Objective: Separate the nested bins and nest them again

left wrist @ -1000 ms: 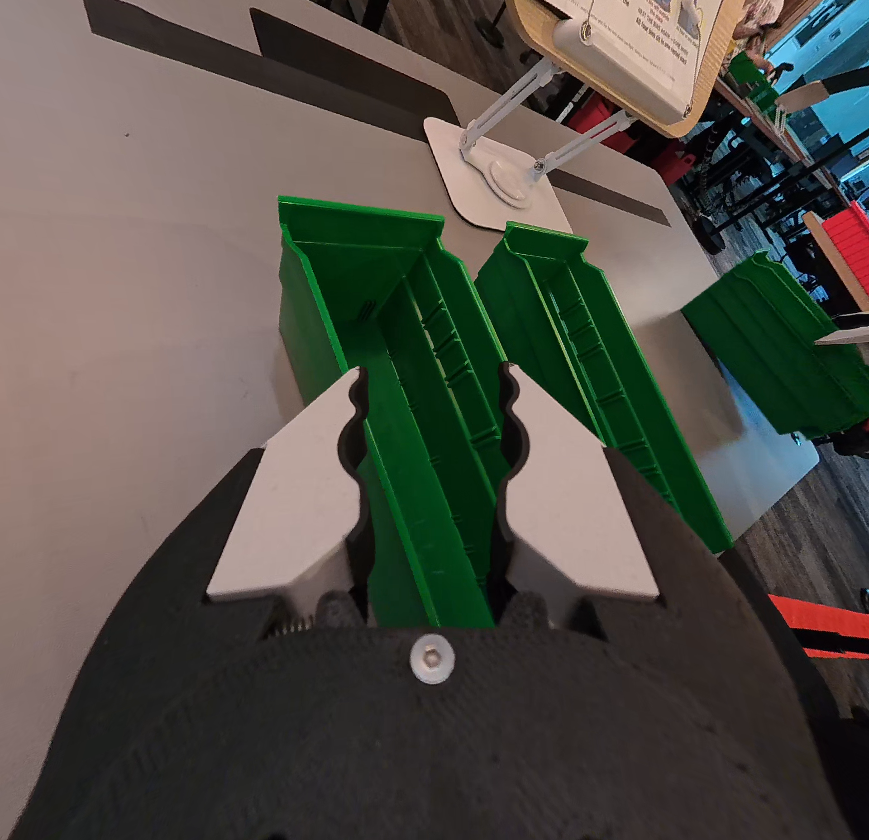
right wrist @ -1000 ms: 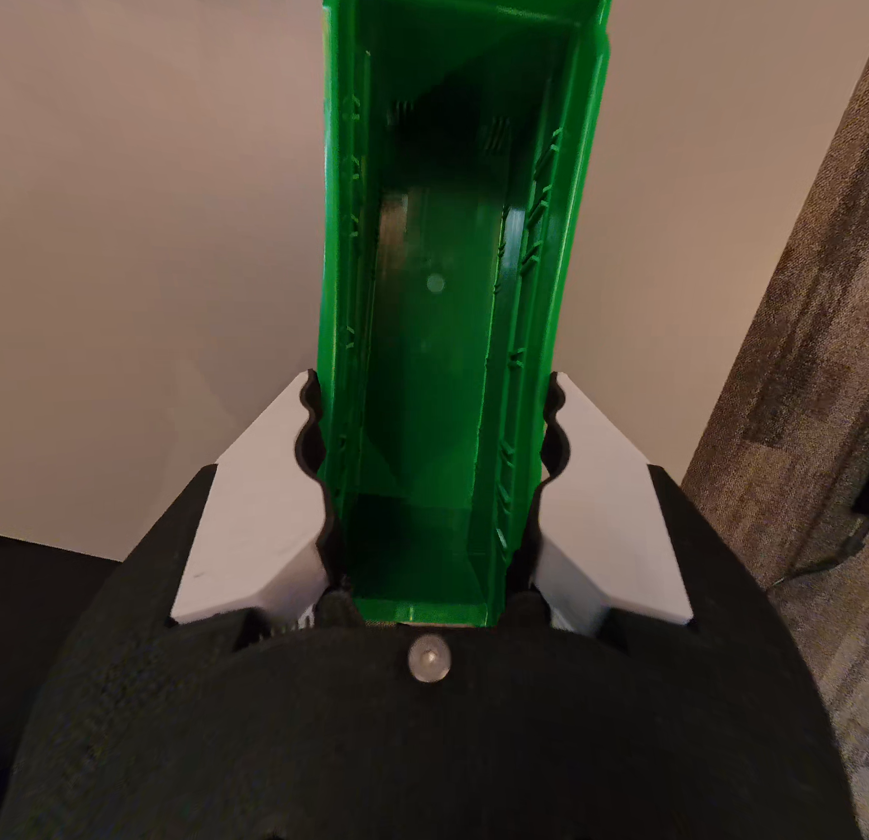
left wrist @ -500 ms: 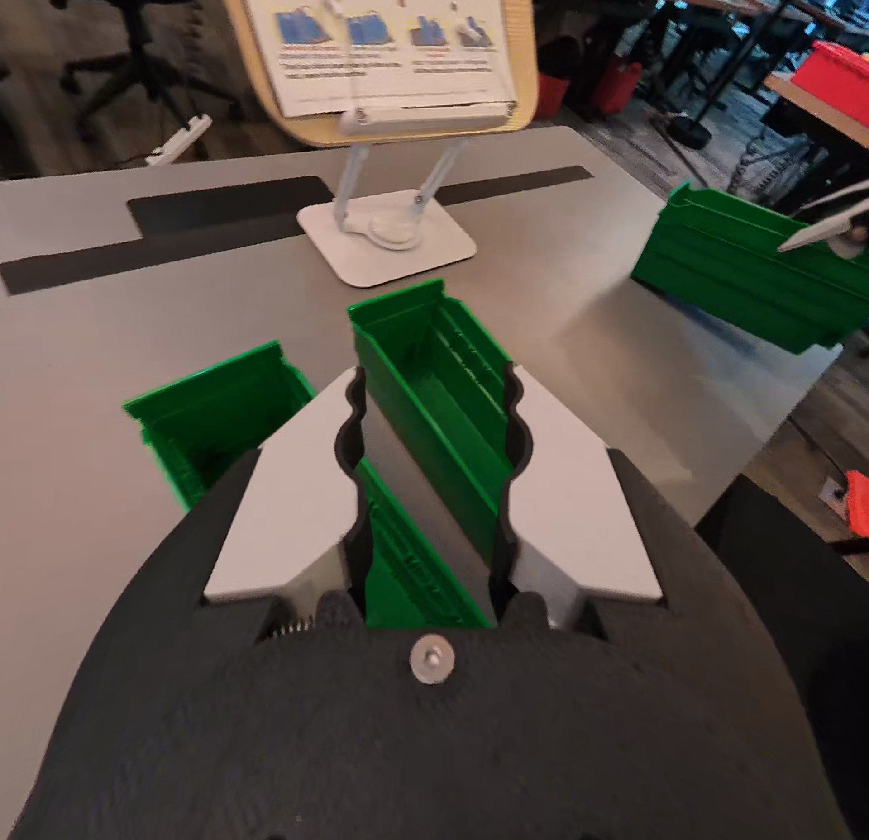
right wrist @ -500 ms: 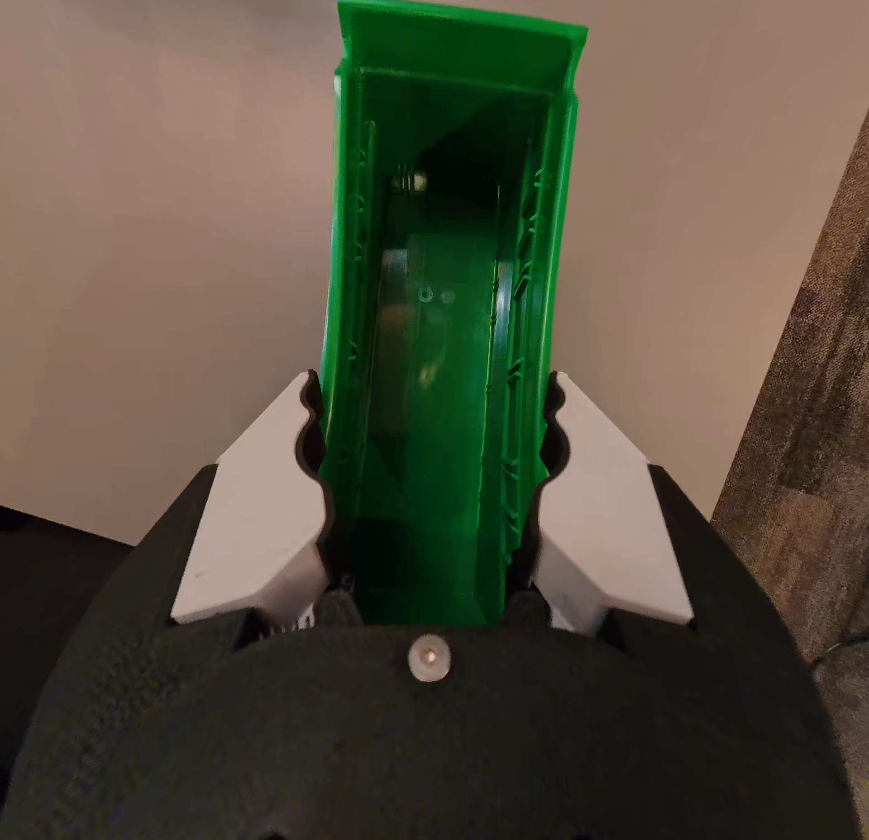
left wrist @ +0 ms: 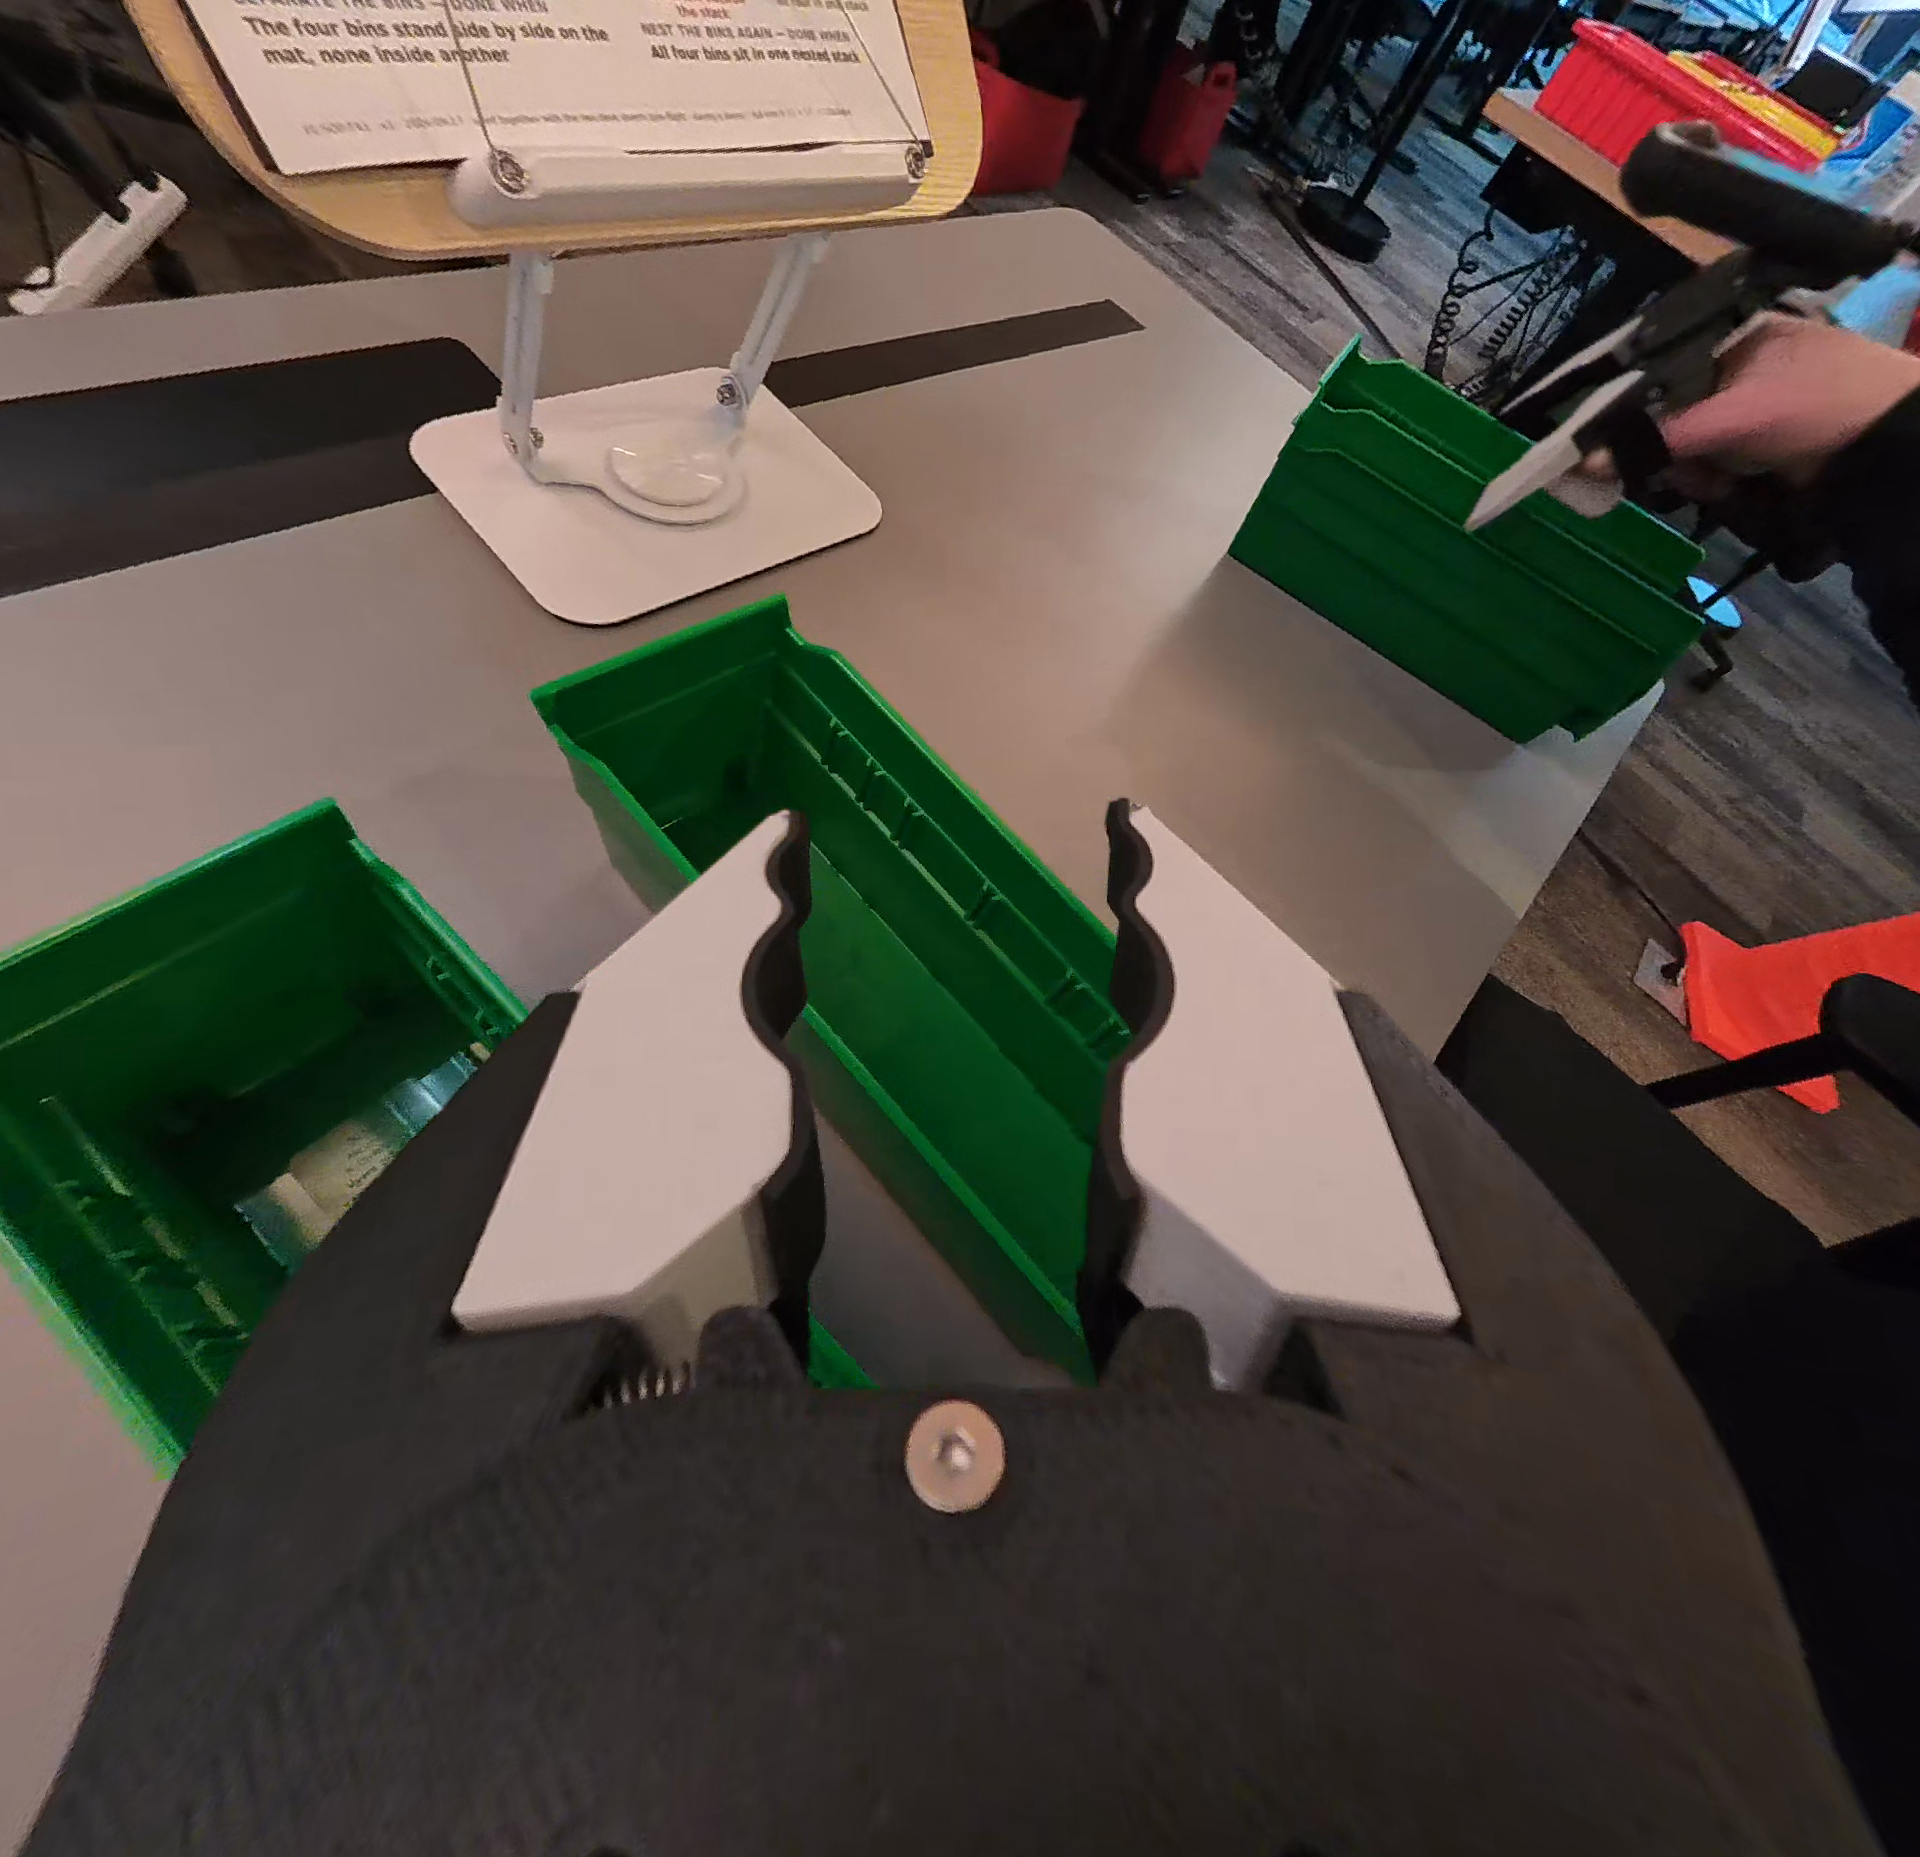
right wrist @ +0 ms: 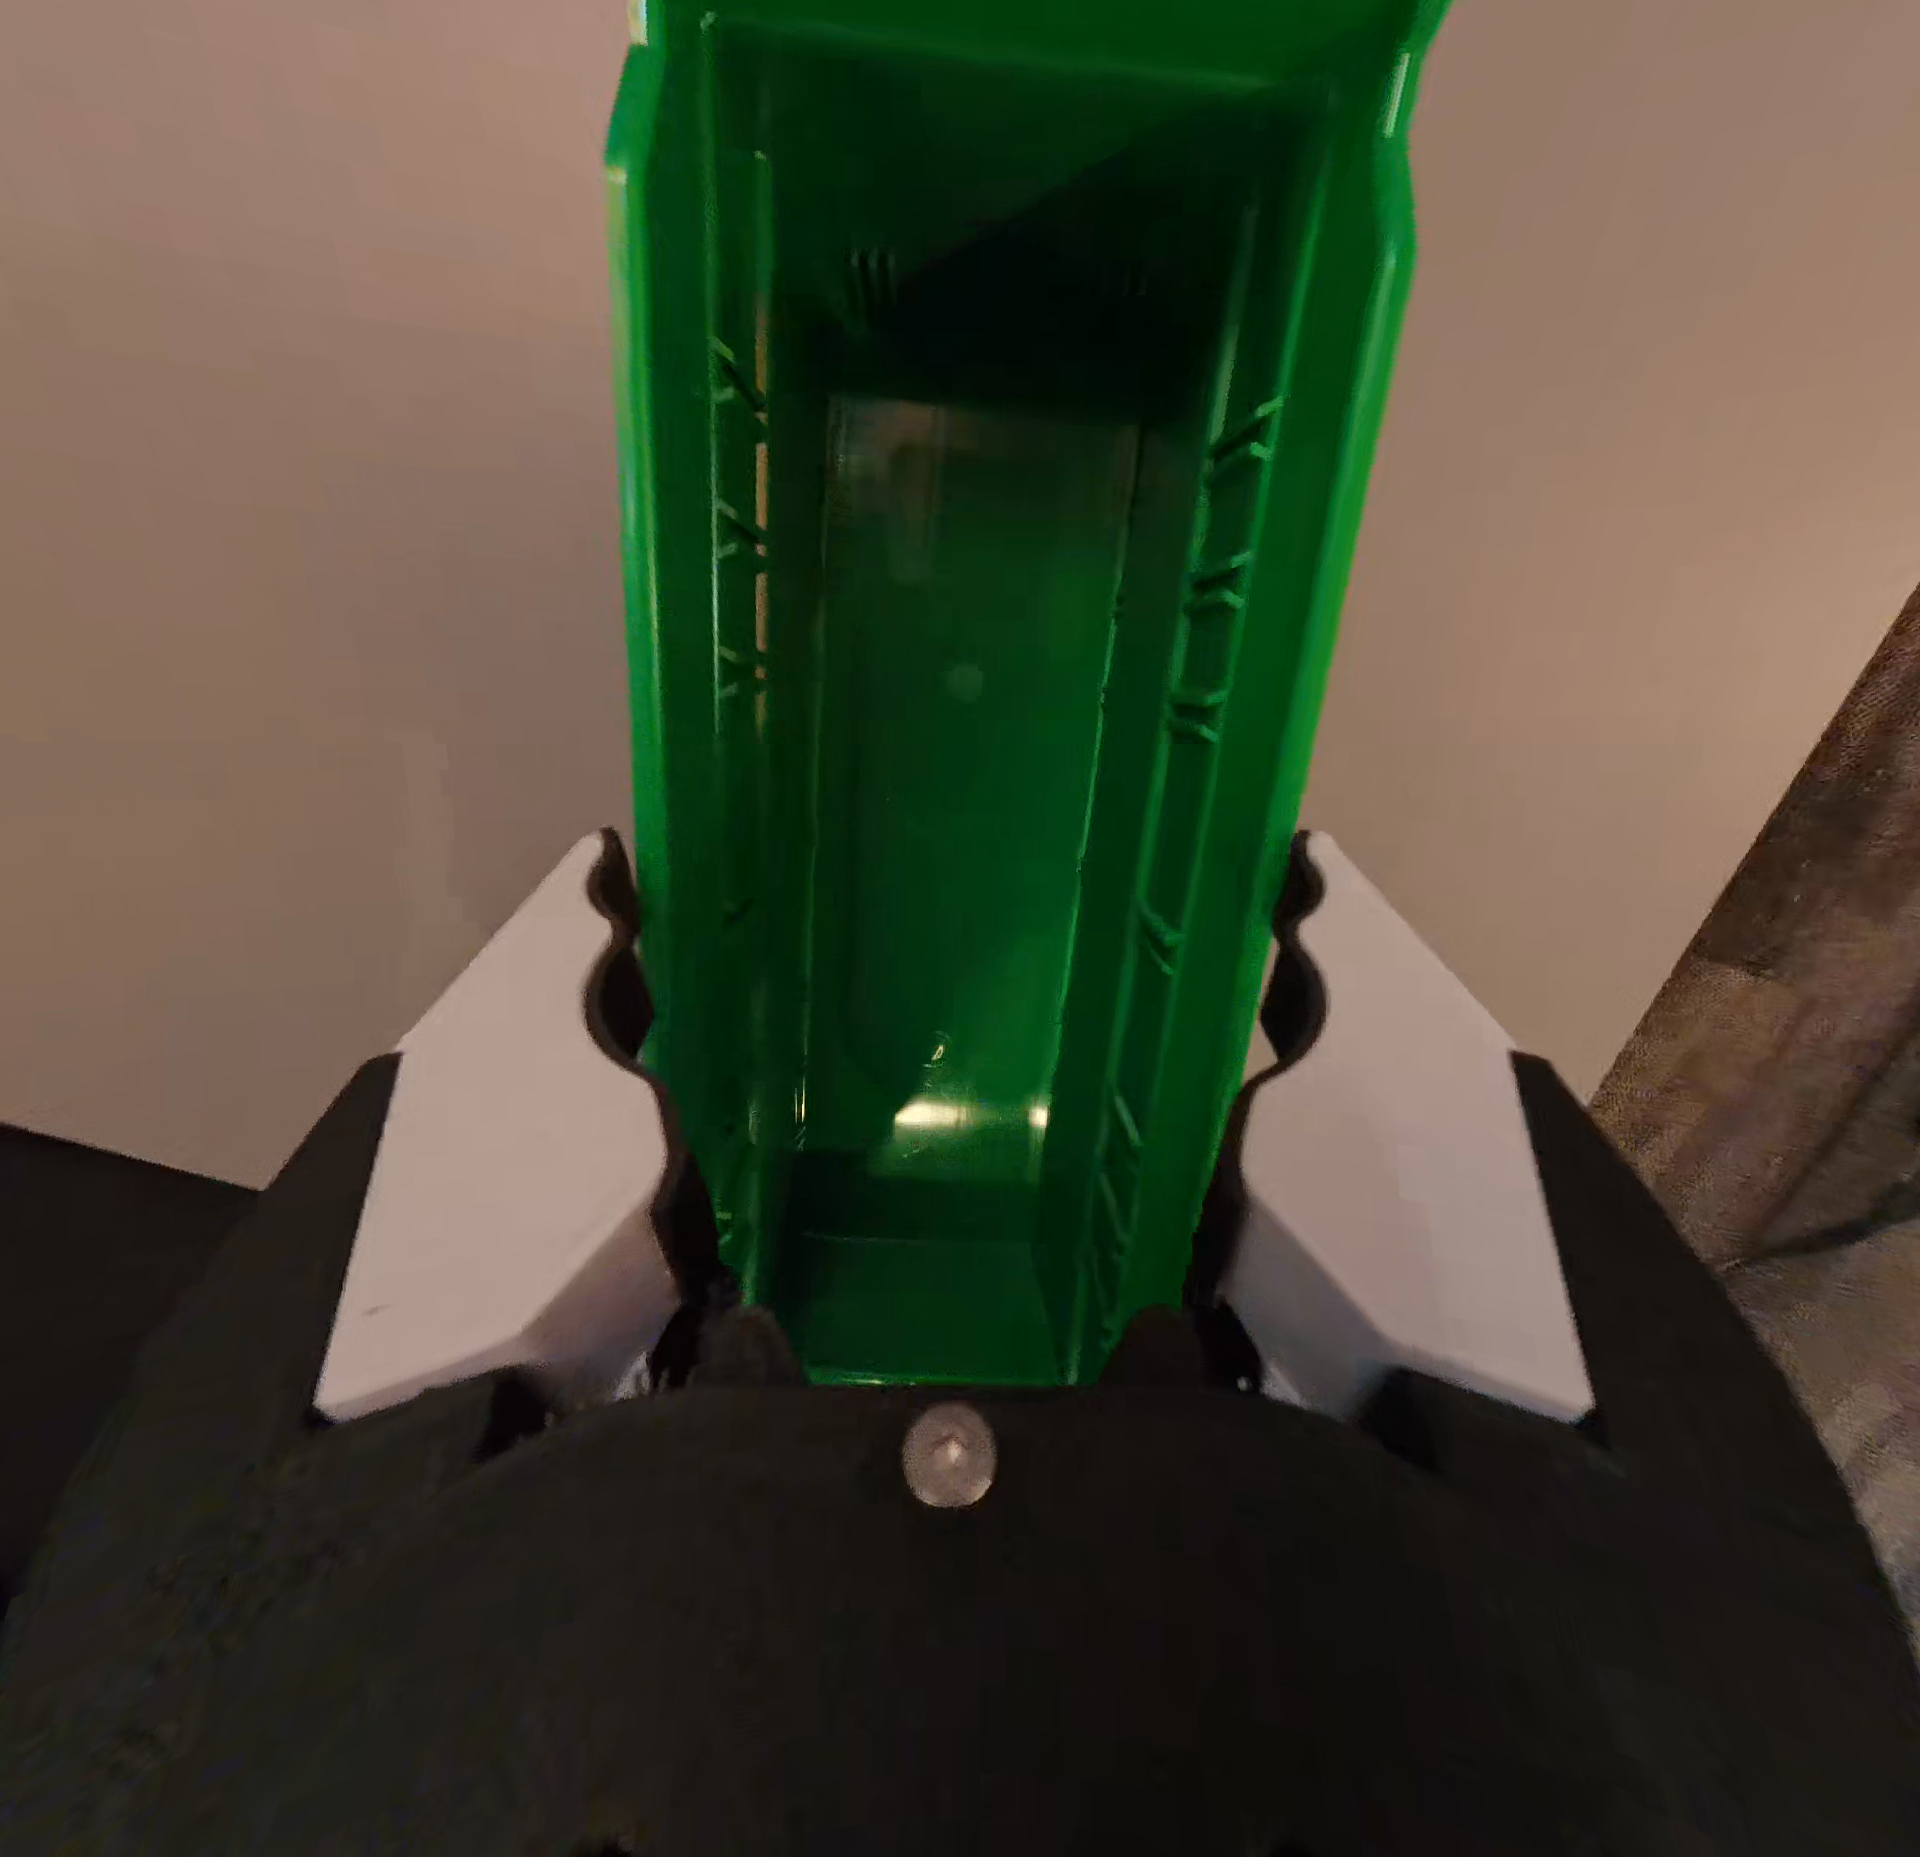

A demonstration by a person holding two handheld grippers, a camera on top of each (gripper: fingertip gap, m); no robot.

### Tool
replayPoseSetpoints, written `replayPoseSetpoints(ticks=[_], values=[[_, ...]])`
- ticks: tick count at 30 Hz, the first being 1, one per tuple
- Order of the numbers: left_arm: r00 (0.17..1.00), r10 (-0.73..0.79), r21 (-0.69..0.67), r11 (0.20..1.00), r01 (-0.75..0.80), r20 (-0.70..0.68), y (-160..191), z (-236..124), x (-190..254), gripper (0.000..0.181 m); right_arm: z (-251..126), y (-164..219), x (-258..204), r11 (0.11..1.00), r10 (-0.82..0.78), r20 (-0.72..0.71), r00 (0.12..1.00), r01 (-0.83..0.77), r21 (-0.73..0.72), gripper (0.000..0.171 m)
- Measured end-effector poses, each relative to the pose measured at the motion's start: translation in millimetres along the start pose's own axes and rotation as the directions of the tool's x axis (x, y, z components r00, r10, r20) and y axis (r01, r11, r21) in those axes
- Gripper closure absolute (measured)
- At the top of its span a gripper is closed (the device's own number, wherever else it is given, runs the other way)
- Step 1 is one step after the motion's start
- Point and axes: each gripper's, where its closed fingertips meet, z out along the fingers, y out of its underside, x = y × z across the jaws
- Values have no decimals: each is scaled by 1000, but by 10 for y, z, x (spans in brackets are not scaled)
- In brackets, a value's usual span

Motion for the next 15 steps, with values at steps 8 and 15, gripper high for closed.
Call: replayPoseSetpoints(ticks=[8,15], values=[[1000,5,-3,1000,-5,-5,9,13,17,126,-22,-96,-19,999,-7,13,1000,6,49,75],[998,43,-33,998,-45,-36,12,136,219,126,-167,-166,-7,989,-12,-10,1000,14,146,79]])
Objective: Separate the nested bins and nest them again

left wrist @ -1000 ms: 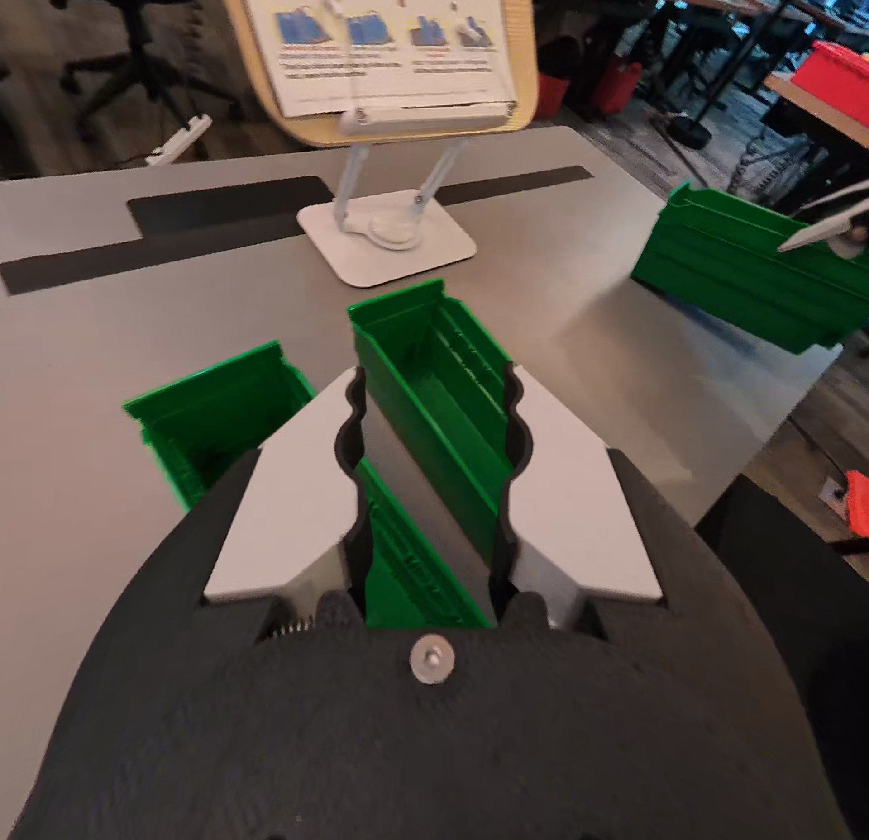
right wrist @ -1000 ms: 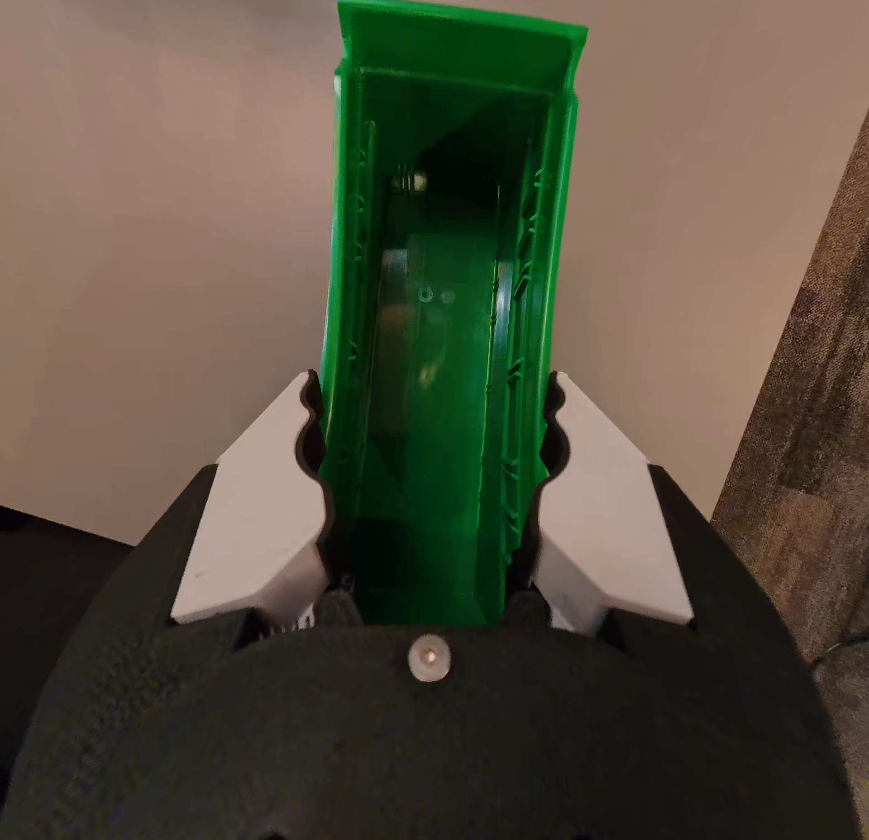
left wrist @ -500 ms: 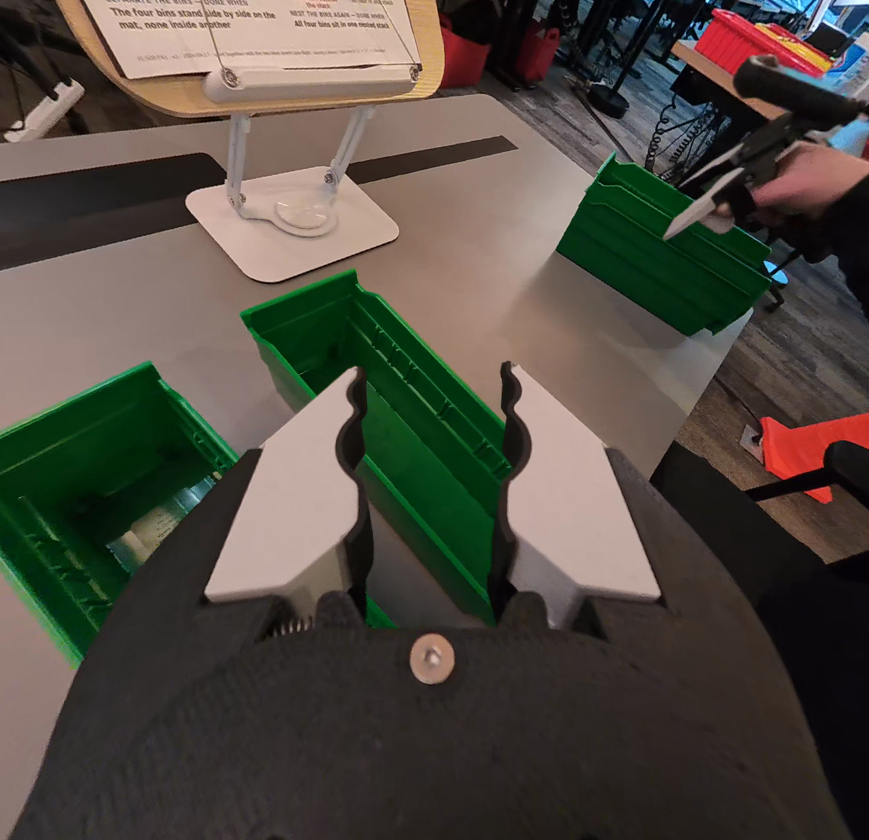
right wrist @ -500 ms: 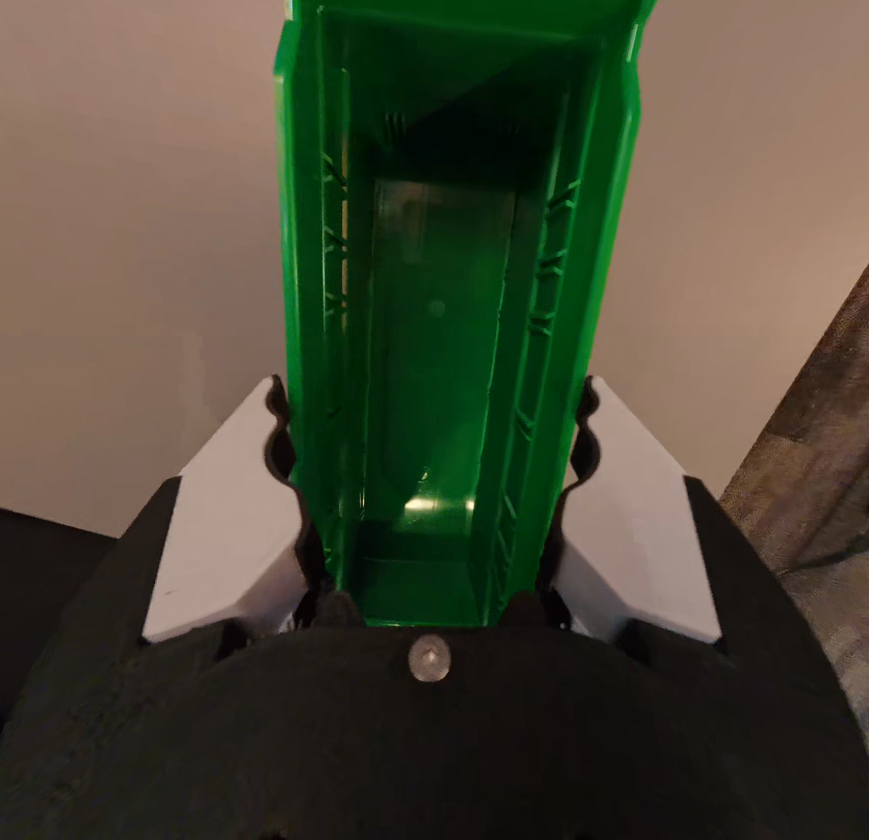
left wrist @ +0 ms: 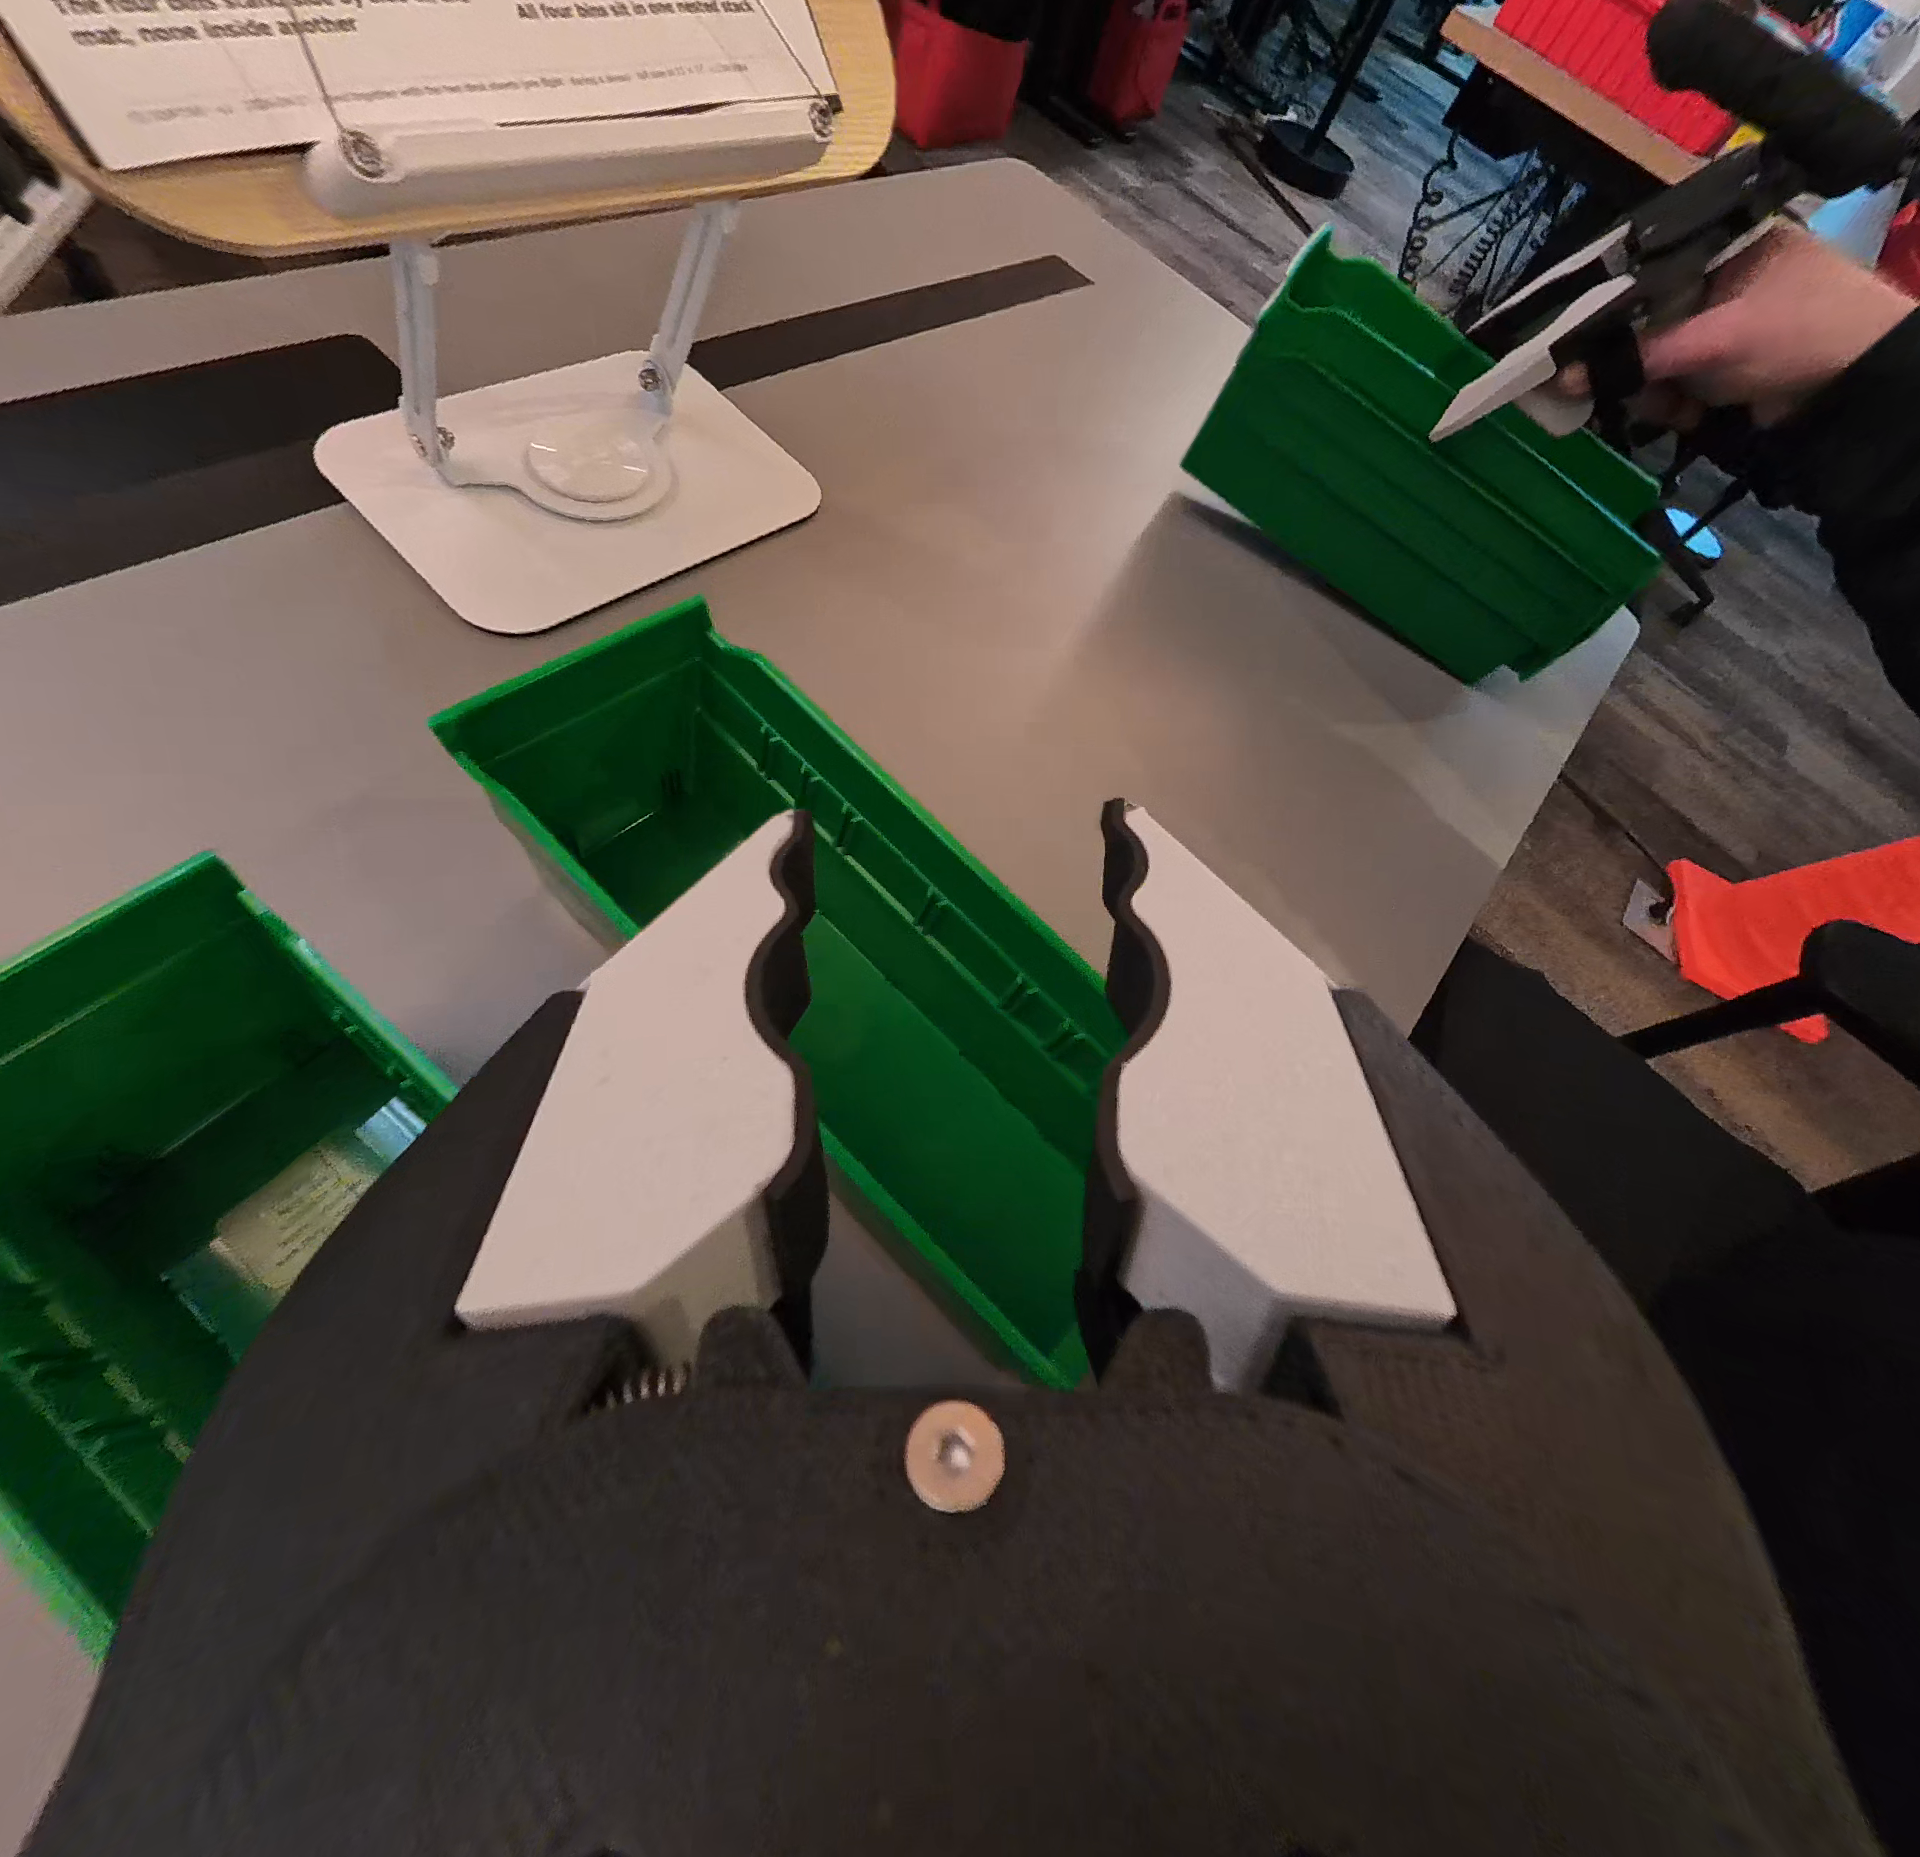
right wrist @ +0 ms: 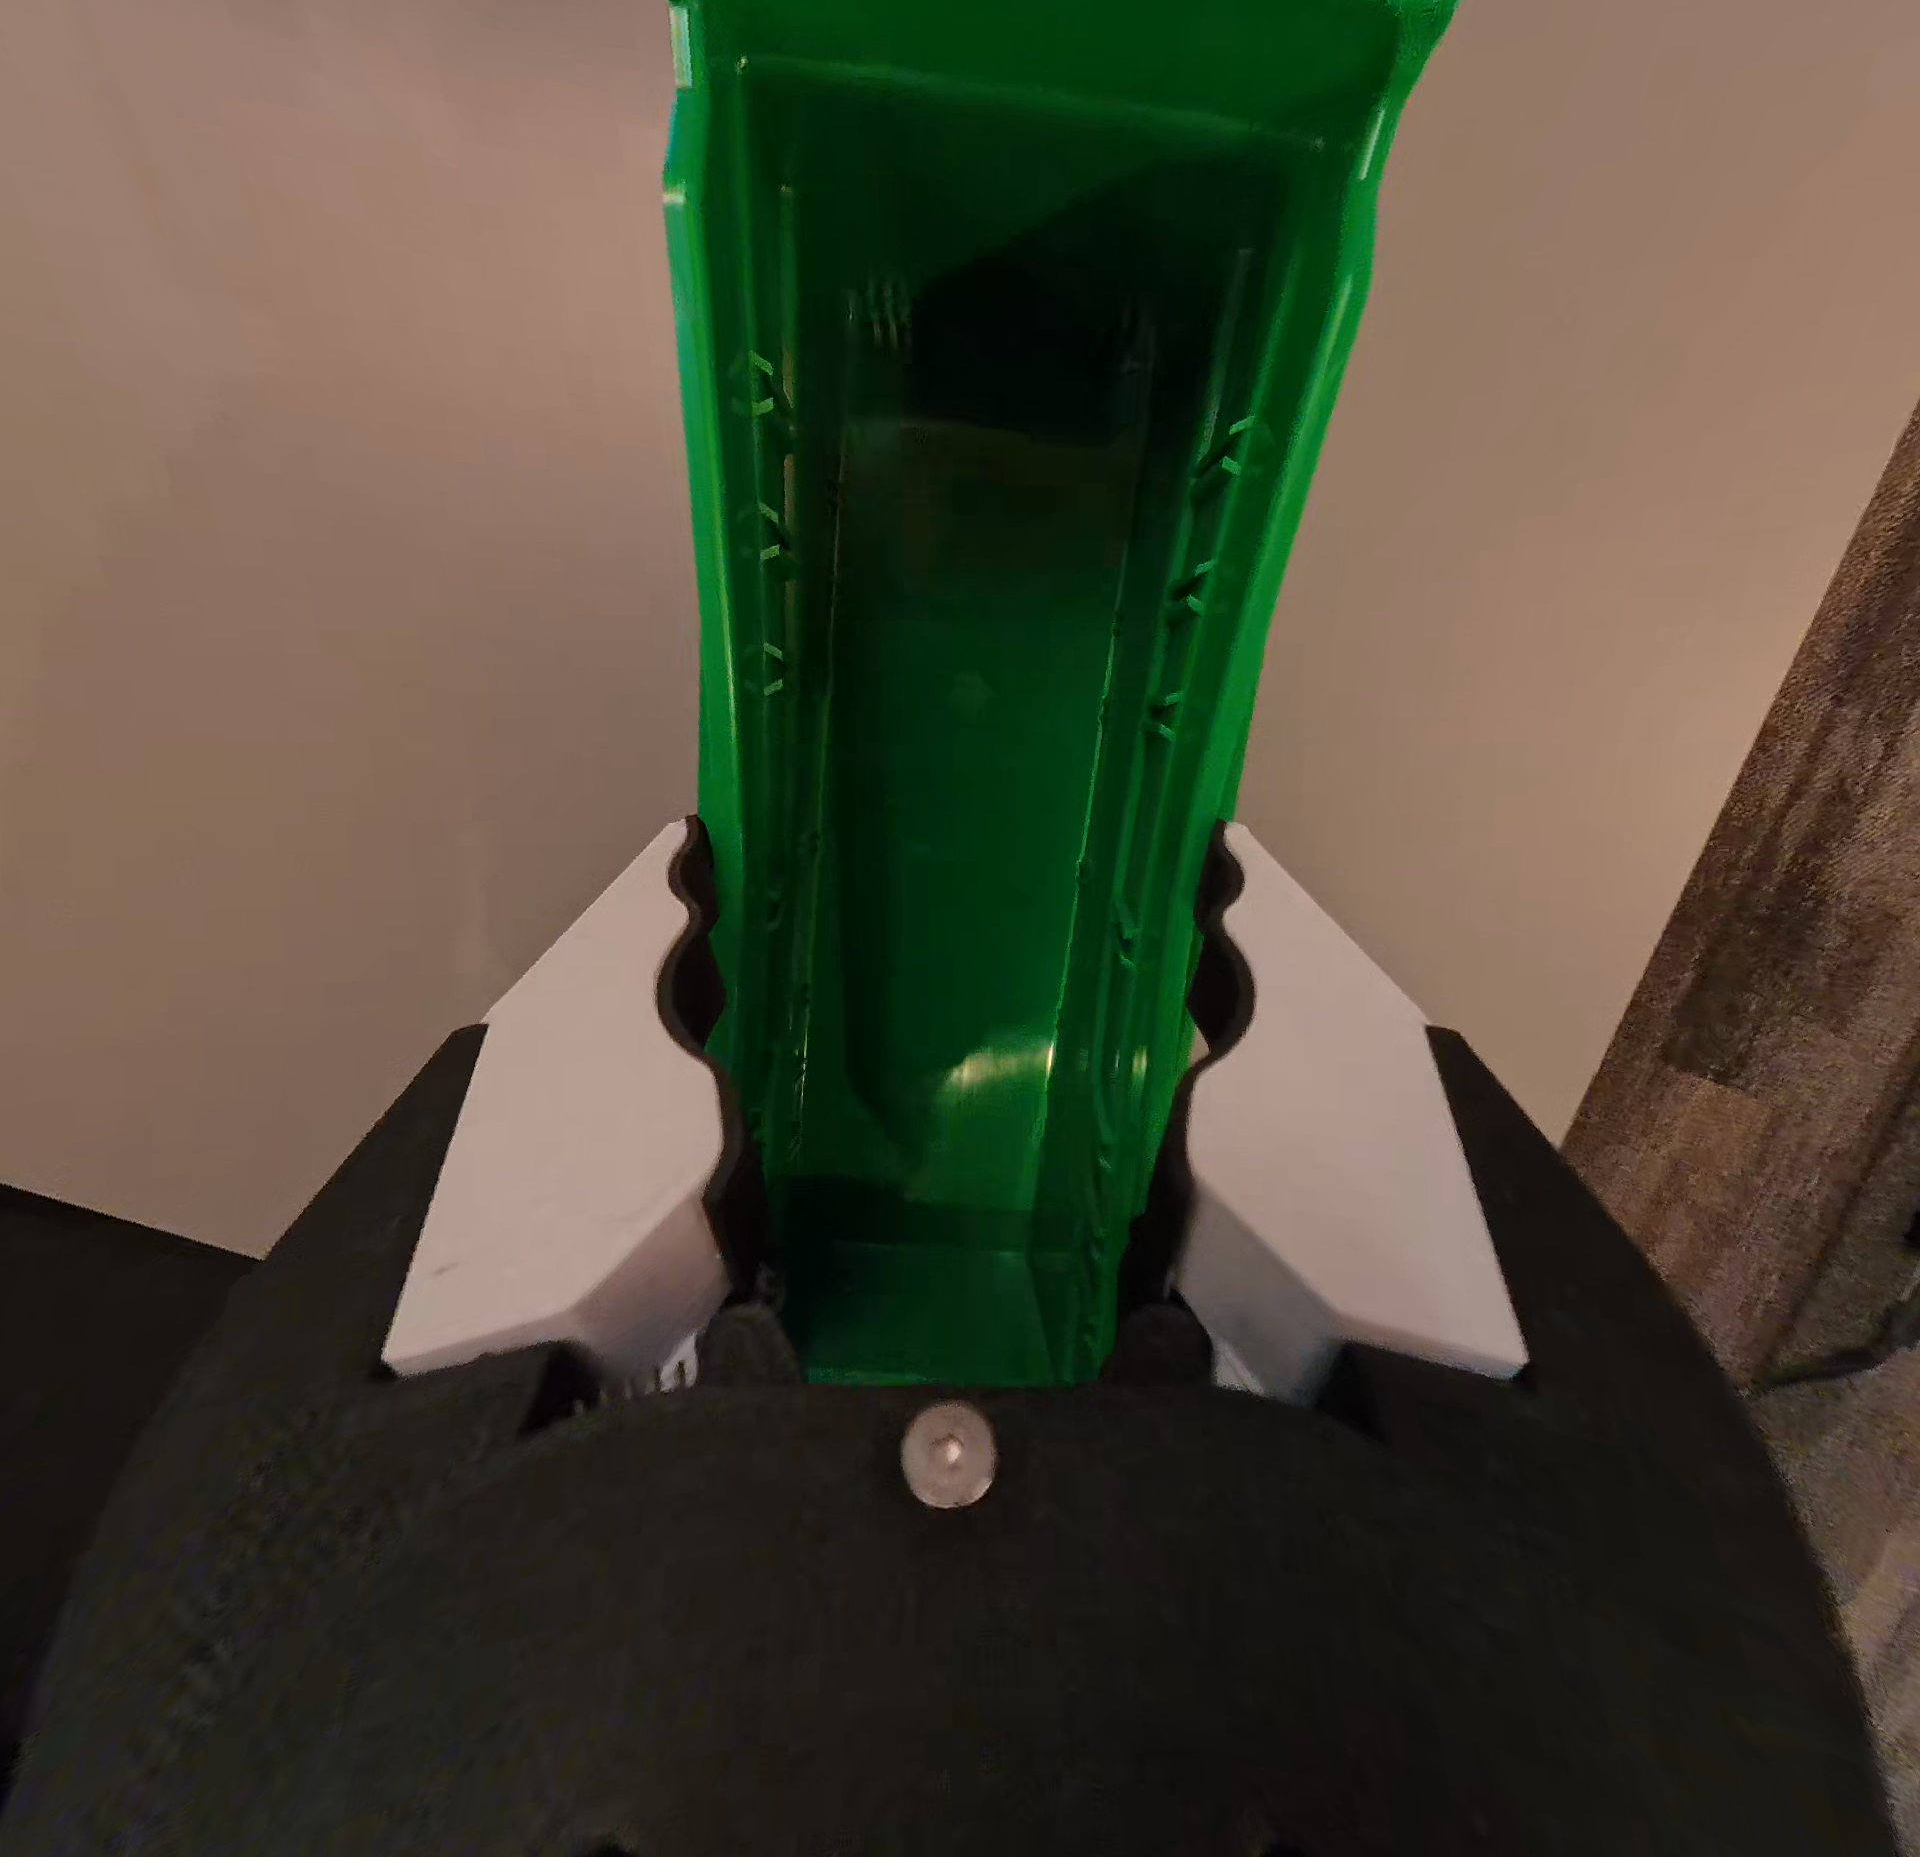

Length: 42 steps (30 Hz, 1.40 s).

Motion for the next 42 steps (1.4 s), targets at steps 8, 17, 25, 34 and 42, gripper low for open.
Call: replayPoseSetpoints(ticks=[8,17,25,34,42], values=[[990,104,14,995,-103,-98,-295,360,904,123,-84,4,-201,1000,-17,111,994,18,-11,77],[971,117,-75,988,-135,-208,-285,2343,2183,79,-51,160,-409,992,-116,100,988,119,-30,77],[969,-28,-176,984,-16,-246,17,3731,2227,71,-4,298,-620,983,-180,140,974,185,-20,77],[966,61,-176,979,-107,-251,126,3953,2239,65,1,279,-674,978,-206,150,967,204,32,80],[954,-13,-197,979,-48,-298,142,4013,2246,63,-24,255,-630,981,-190,166,968,181,71,81]])
